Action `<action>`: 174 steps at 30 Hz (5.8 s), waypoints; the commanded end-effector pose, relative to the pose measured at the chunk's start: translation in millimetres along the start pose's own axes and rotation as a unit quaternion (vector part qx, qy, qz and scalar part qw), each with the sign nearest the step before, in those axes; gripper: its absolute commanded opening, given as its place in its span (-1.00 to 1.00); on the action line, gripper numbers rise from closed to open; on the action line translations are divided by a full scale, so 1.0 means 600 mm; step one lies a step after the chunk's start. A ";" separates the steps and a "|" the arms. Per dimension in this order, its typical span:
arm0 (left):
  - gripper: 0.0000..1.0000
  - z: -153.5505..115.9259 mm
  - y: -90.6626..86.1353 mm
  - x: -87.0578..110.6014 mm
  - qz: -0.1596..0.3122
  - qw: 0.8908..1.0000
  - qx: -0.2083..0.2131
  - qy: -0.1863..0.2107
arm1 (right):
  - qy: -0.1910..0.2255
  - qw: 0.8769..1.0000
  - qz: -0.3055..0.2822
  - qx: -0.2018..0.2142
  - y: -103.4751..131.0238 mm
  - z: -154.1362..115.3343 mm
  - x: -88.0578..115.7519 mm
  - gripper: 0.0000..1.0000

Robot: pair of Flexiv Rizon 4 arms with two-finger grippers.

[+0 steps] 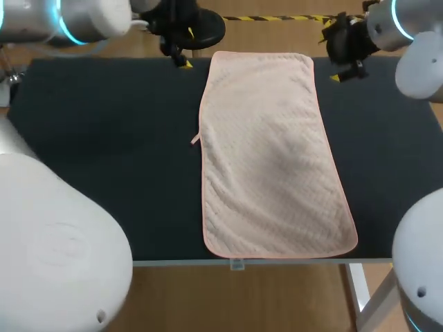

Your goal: Fold the towel

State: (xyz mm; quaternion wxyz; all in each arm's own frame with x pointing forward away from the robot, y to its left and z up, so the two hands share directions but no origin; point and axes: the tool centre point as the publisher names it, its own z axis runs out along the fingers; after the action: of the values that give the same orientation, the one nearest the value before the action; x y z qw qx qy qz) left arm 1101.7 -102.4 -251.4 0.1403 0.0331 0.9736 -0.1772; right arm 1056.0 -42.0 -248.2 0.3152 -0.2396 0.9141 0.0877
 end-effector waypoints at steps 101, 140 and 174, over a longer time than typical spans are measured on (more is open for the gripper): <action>1.00 0.270 0.008 0.168 -0.015 0.985 -0.113 0.131 | 0.198 0.940 0.215 0.173 0.009 0.194 0.228 1.00; 0.77 0.275 0.010 0.156 -0.012 0.984 -0.113 0.138 | 0.306 0.925 0.206 0.092 0.017 0.255 0.224 1.00; 1.00 0.242 0.014 0.169 -0.007 0.984 -0.117 0.134 | 0.287 0.933 0.183 0.114 0.027 0.197 0.230 -1.00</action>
State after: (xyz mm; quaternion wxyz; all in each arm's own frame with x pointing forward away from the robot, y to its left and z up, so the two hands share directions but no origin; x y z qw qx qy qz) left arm 1047.8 -144.6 -419.0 0.0094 0.0322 0.9975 -0.0618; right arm 1019.1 -42.1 -424.5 0.0405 -0.0452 0.9976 -0.0340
